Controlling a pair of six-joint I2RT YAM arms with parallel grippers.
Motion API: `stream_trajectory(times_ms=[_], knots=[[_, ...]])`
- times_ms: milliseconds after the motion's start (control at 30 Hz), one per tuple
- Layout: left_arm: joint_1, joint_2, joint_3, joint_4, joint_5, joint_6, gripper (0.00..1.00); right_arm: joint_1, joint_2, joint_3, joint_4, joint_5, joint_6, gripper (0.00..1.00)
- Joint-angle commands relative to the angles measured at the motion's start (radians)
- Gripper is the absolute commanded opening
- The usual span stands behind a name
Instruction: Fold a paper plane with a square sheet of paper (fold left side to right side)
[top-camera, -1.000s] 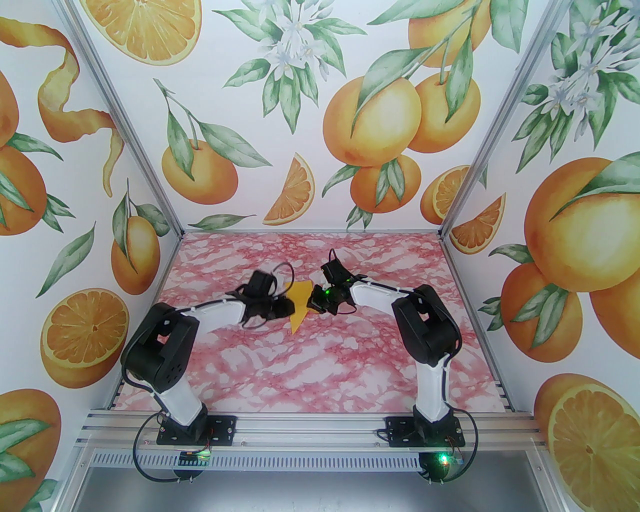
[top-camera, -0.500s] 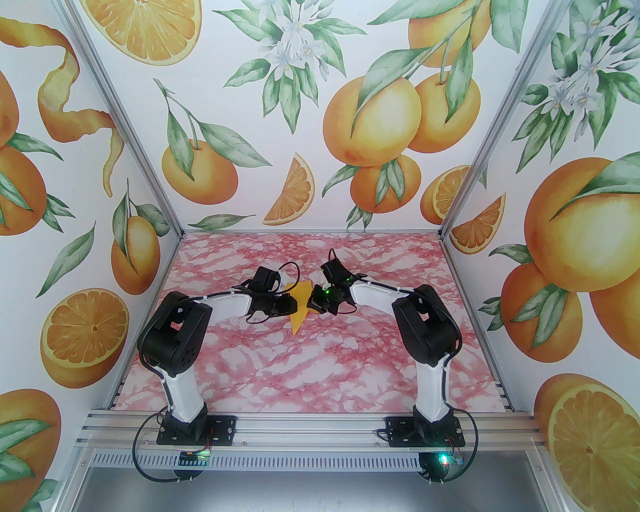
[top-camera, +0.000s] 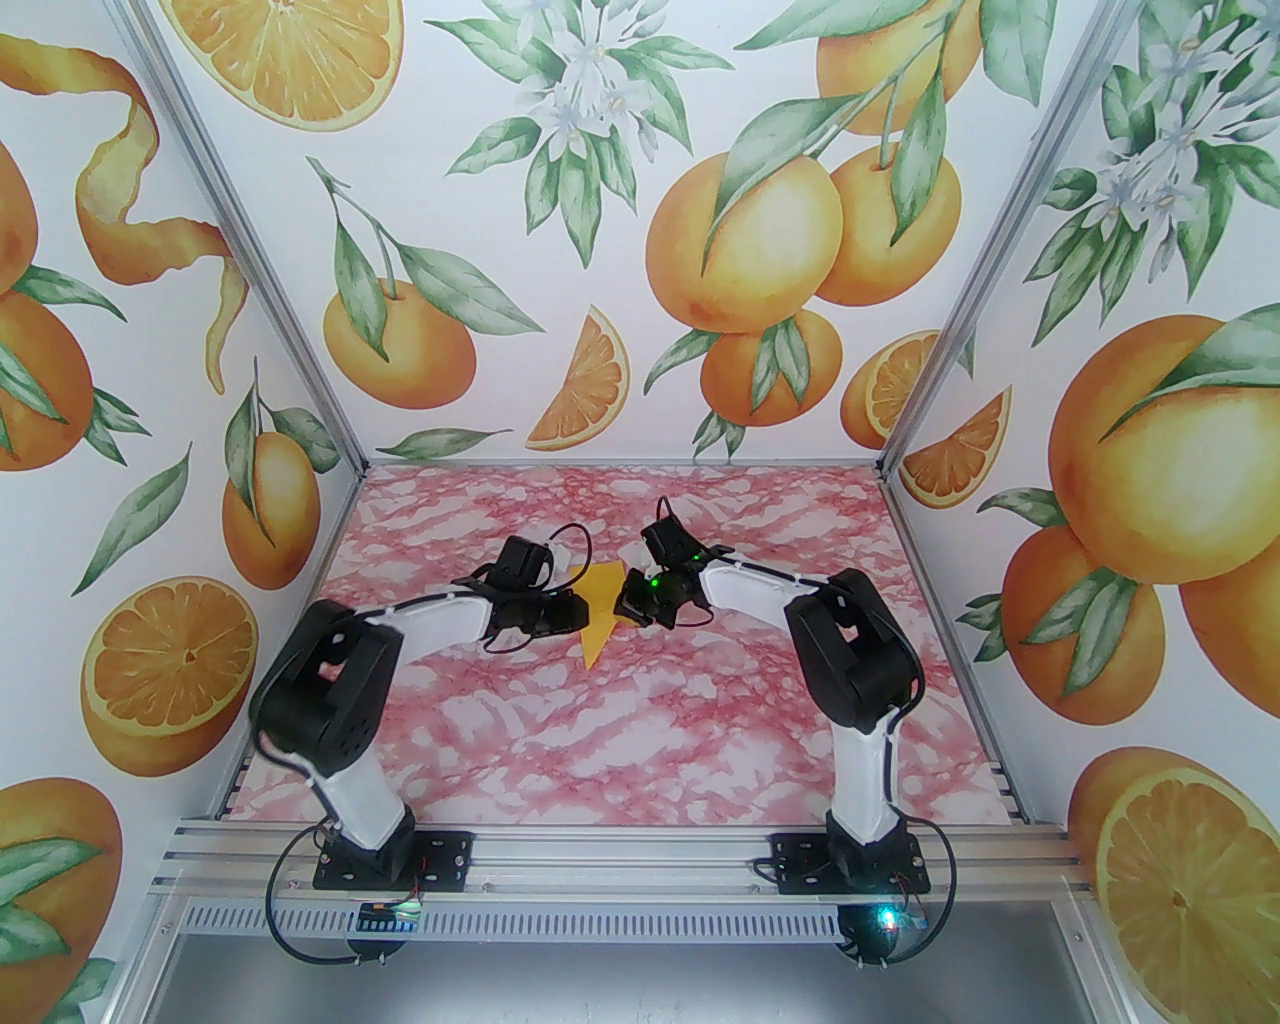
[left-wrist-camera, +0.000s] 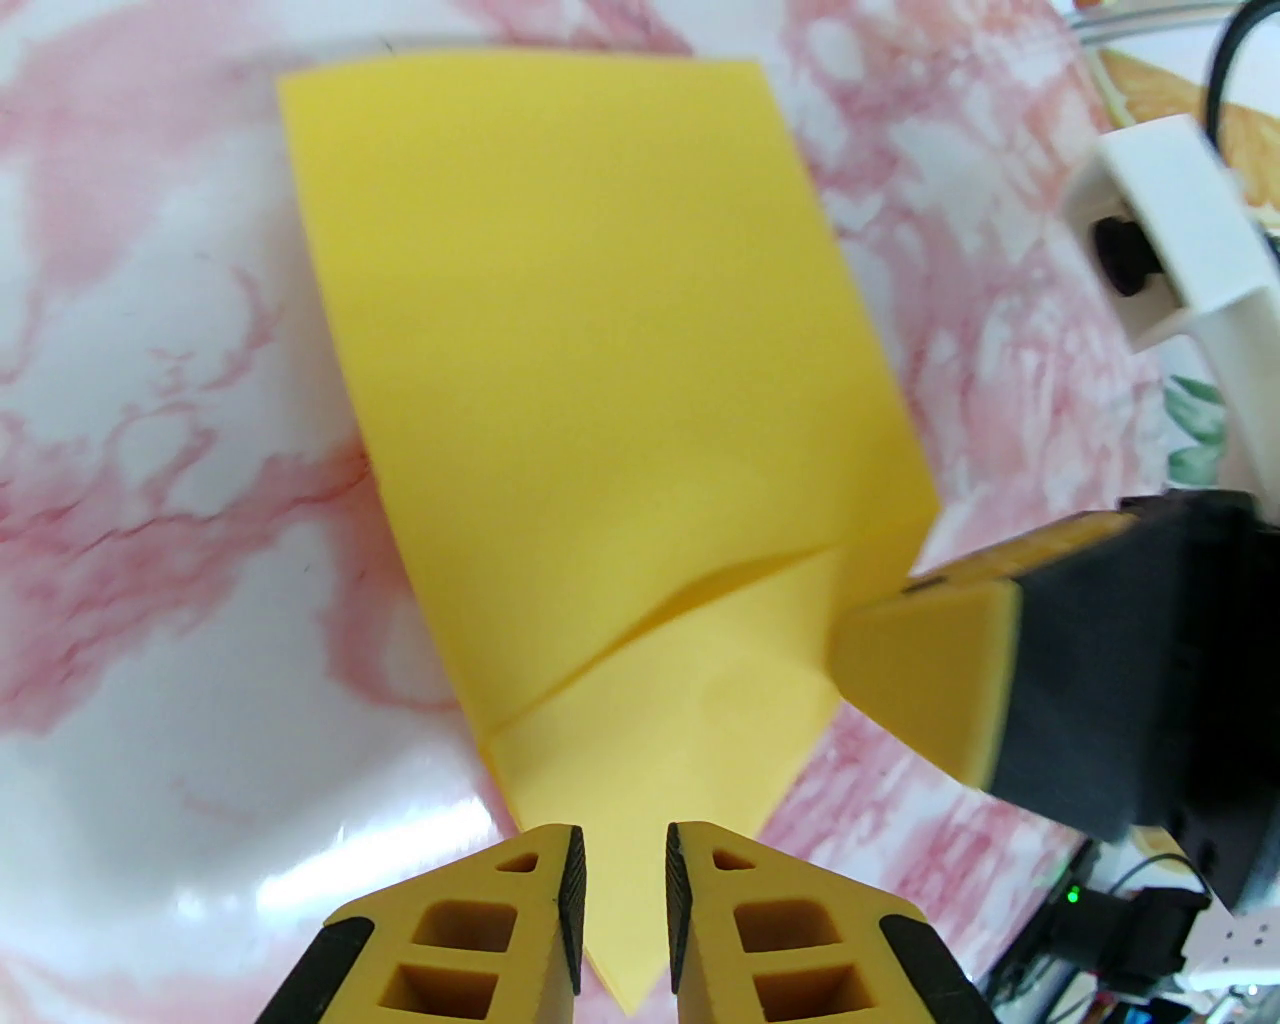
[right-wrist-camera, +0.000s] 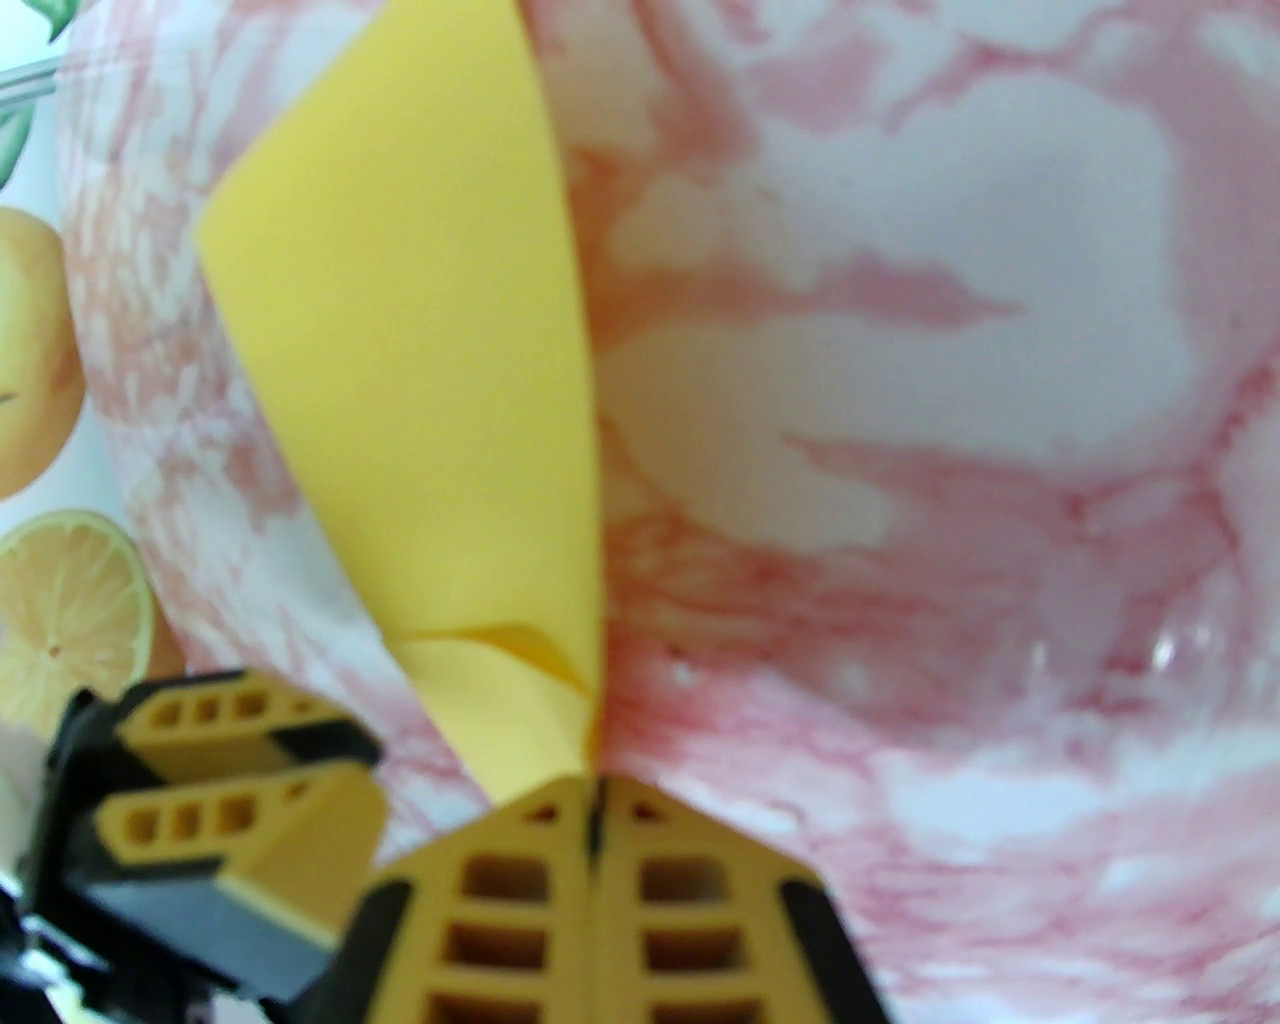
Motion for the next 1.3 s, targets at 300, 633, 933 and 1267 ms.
stream_trajectory(times_ms=[300, 633, 933, 1267], knots=[[-0.011, 0.112, 0.040, -0.007, -0.014, -0.041, 0.14, -0.004, 0.017, 0.026, -0.007, 0.001, -0.007, 0.00], [-0.015, 0.149, 0.065, 0.009, -0.014, -0.060, 0.17, -0.003, 0.023, 0.035, -0.011, -0.005, -0.009, 0.00], [-0.037, 0.183, 0.107, -0.053, -0.056, -0.047, 0.14, 0.002, 0.028, 0.056, -0.029, -0.004, -0.010, 0.00], [-0.091, 0.244, 0.168, -0.165, -0.156, -0.041, 0.10, 0.016, 0.056, 0.103, -0.065, 0.002, 0.004, 0.00]])
